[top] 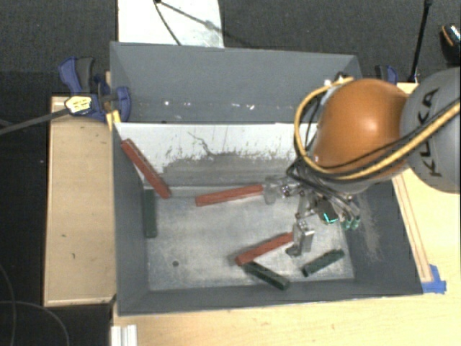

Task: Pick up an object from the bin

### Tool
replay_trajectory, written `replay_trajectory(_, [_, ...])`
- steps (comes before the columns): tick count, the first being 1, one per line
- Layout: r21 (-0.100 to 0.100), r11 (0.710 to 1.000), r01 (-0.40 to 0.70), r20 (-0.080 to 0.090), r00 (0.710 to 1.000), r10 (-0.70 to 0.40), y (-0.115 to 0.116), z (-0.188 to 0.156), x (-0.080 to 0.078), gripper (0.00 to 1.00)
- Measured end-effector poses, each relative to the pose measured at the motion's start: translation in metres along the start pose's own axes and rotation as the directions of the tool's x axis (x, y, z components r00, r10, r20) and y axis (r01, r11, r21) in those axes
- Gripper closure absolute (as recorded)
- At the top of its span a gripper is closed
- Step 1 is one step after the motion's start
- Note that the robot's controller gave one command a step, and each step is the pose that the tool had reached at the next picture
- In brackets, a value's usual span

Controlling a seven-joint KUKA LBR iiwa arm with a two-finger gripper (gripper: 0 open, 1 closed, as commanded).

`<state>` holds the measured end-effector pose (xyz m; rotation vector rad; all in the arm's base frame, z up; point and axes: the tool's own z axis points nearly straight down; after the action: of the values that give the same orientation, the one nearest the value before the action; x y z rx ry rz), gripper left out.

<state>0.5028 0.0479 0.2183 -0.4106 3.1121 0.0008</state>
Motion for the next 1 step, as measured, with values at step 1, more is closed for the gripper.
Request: replay_trajectory(1, [-0.003, 0.976, 0.217, -0.007, 0.976, -0.217, -0.0574, 0.1337, 0.0287, 0.00])
